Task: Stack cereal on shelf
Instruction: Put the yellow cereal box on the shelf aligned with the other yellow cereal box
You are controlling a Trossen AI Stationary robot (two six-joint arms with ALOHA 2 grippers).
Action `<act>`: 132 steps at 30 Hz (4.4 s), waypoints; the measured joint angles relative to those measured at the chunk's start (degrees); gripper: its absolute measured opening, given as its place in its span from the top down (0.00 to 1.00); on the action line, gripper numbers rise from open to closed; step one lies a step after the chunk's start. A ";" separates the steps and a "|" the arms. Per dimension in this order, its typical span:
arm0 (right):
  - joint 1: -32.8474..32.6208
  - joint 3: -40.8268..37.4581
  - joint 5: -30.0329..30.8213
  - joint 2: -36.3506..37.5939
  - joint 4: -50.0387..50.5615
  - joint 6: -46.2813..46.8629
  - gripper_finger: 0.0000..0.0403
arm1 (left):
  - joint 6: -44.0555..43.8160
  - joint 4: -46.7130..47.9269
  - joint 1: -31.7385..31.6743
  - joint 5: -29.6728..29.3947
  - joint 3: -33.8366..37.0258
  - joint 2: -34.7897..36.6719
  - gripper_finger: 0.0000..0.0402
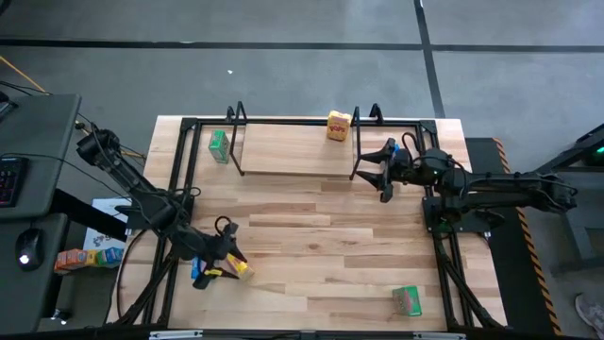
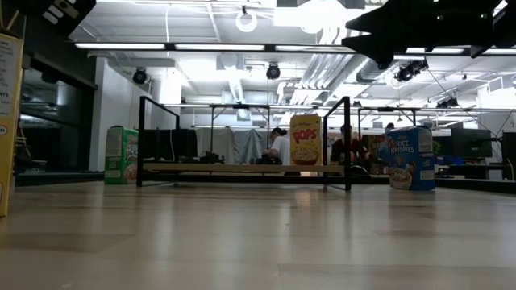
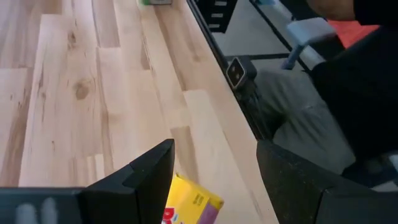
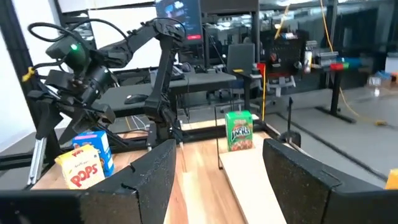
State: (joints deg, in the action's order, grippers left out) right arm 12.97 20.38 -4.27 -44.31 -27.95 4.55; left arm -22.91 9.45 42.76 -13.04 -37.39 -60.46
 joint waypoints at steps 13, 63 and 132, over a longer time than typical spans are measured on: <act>-0.01 0.00 0.21 0.02 0.36 1.47 0.42 | 14.77 -1.70 -0.02 2.80 0.04 0.28 0.41; 0.00 0.00 0.24 0.02 5.93 1.45 0.42 | 18.75 9.29 -4.56 6.75 0.00 -7.63 0.38; -0.01 0.00 0.24 0.02 6.02 1.43 0.42 | 8.58 10.39 -4.35 6.61 0.04 -7.48 0.49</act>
State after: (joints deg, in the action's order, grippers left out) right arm 12.96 20.38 -4.03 -44.29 -21.93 5.98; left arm -14.33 19.84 38.41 -6.44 -37.34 -67.95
